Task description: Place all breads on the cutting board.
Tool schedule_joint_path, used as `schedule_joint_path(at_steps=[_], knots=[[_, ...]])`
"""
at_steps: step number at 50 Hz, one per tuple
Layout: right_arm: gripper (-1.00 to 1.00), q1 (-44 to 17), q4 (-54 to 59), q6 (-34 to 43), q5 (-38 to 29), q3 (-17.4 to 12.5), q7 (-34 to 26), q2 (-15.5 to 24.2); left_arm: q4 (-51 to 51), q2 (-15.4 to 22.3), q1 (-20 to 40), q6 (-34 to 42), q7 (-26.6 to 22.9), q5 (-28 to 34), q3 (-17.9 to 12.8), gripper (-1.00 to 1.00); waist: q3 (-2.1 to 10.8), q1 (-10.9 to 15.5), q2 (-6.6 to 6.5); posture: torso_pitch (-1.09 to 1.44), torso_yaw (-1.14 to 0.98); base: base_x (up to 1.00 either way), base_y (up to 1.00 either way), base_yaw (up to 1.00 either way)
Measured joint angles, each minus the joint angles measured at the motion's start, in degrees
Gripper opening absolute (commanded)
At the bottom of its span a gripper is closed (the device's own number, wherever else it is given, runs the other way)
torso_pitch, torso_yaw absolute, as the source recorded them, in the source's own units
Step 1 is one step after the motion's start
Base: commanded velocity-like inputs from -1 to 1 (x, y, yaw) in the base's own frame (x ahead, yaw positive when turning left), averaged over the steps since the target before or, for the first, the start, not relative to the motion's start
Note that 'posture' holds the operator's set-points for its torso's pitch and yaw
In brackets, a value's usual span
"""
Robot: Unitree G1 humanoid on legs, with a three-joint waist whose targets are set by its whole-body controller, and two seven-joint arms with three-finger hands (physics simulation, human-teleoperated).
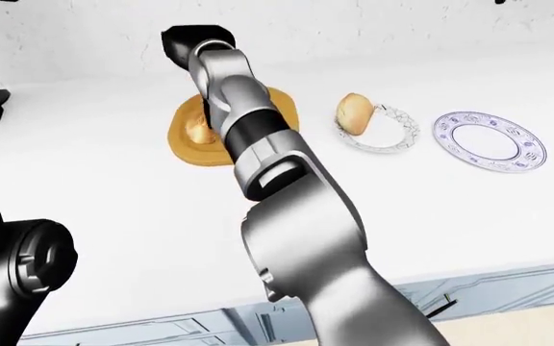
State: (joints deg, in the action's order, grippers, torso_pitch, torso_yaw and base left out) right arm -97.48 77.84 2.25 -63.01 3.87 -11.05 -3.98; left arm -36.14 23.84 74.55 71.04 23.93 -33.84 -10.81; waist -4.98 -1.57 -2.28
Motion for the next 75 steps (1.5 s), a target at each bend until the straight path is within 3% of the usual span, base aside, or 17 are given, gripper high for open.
schedule_joint_path(at_steps=[14, 21, 22, 24, 26, 31, 34, 36, 41, 53, 75], knots=[[1.0, 0.99, 0.42, -0.5, -0.18, -0.66, 1.33, 0.65, -0.23, -0.01, 0.14, 0.09, 0.21, -0.32, 0.11, 1.0, -0.04, 0.18, 0.01, 0.0, 0.0, 0.0, 0.0, 0.0], [1.0, -0.89, -0.05, 4.78, 9.32, -9.24, 6.5, 4.38, -0.1, 0.0, -0.2, 0.05, 0.29, -0.23, 0.29, 1.0, -0.01, 0.47, 0.42, 0.0, 0.0, 0.0, 0.0, 0.0], [1.0, -1.0, -0.18, 6.41, 10.9, -9.66, 7.17, 4.91, -0.01, -0.05, -0.26, 0.01, 0.28, -0.14, 0.42, 1.0, 0.1, 0.49, 0.51, 0.0, 0.0, 0.0, 0.0, 0.0], [1.0, -1.08, 0.15, 11.49, 11.74, -7.72, 9.53, 5.97, -0.05, -0.19, -0.14, 0.18, 0.25, -0.12, 0.53, 1.0, 0.3, 0.61, 0.7, 0.0, 0.0, 0.0, 0.0, 0.0], [1.0, -0.68, 0.58, 15.75, 12.65, -8.28, 11.64, 7.07, -0.32, -0.16, 0.03, 0.26, 0.22, -0.15, 0.44, 1.0, 0.41, 0.72, 0.88, 0.0, 0.0, 0.0, 0.0, 0.0], [1.0, -1.01, 1.71, 23.14, 20.42, -14.63, 19.68, 9.57, -0.52, -0.31, 0.3, 0.17, 0.38, 0.2, 0.3, 1.0, 0.14, 1.02, 0.94, 0.0, 0.0, 0.0, 0.0, 0.0], [1.0, -1.7, 1.08, 23.92, 28.35, -19.73, 25.48, 11.42, -0.39, -0.52, 0.25, 0.47, 0.32, 0.19, 0.53, 1.0, 0.04, 1.18, 0.98, 0.0, 0.0, 0.0, 0.0, 0.0], [1.0, -1.5, 0.64, 23.37, 33.59, -21.34, 28.8, 12.95, -0.25, -0.46, 0.06, 0.46, 0.13, 0.17, 0.67, 1.0, 0.09, 1.26, 1.11, 0.0, 0.0, 0.0, 0.0, 0.0], [1.0, -0.82, 0.77, 25.23, 38.01, -16.73, 28.31, 15.76, -0.28, -0.44, -0.08, 0.22, 0.03, 0.64, 0.4, 1.0, 0.15, 1.05, 1.52, 0.0, 0.0, 0.0, 0.0, 0.0], [1.0, 4.18, 1.25, 24.71, 40.24, -12.73, 25.67, 19.08, -0.69, -0.91, 0.17, 0.63, -0.26, 1.16, 0.63, 1.0, 0.04, 1.43, 1.74, 0.0, 0.0, 0.0, 0.0, 0.0], [1.0, 11.07, 0.56, 24.13, 37.94, -11.69, 24.67, 25.17, -0.73, -1.42, 0.33, 1.27, -1.05, 2.3, 0.57, 1.0, 0.42, 1.61, 2.21, 0.0, 0.0, 0.0, 0.0, 0.0]])
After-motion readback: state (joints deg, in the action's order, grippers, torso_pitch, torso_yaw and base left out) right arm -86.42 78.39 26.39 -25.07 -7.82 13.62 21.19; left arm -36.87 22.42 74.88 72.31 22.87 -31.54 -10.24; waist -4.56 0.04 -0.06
